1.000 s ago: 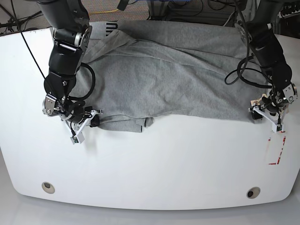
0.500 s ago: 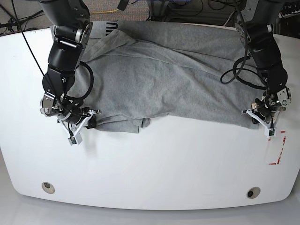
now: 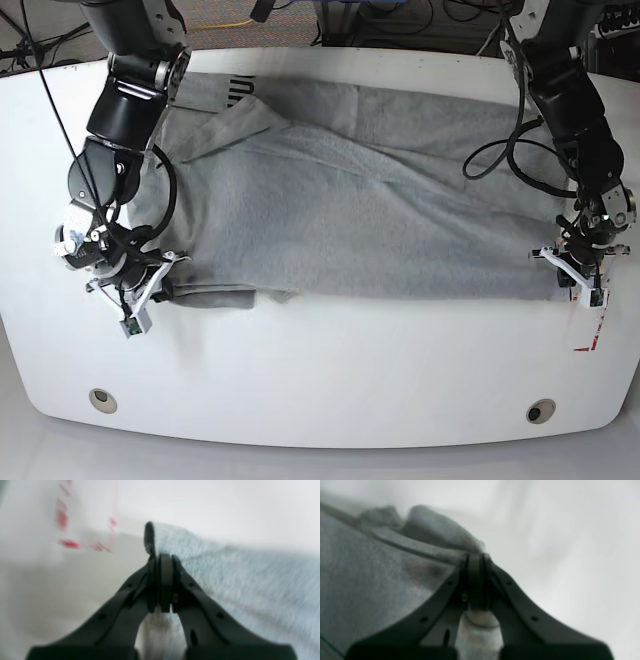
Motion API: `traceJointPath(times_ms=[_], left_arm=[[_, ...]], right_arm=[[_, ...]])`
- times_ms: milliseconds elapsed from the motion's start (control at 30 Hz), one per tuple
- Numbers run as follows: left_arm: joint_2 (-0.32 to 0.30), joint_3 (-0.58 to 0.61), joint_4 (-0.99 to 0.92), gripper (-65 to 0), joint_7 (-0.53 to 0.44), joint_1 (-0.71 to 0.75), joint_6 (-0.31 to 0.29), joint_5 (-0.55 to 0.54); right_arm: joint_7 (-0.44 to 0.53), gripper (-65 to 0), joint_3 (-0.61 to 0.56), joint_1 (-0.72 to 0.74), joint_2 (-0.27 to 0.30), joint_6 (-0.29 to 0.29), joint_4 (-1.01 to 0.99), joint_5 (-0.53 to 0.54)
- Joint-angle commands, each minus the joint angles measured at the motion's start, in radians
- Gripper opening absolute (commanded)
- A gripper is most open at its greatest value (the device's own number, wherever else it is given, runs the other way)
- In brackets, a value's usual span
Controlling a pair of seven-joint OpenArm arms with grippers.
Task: Fold the T-shirt properly
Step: 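Grasp the shirt edge and fold it over the body with both grippers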
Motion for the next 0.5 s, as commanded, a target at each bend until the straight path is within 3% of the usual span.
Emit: traceJointPath(times_ms=[0,233,467], left_arm=[[-0.016,0.0,0.079,-65.0,-0.014,0.007,0.003,-0.002],[-0.011,0.0,0.167,-65.0,-0.014,0.082,-0.115,-0.002],[-0.014,-0.011,0.179,-65.0,-0.014,0.168,-0.128,-0.002]], right_arm=[[-0.022,-65.0,0.005,0.004,0.012,-0.002,0.094,0.01],[-0.14,-65.0,0.011,-0.078,0.011,-0.002,0.314,0.01],[-0.231,-65.0,0.019,-0.236,-0.023,-0.002,0.554,0.012]])
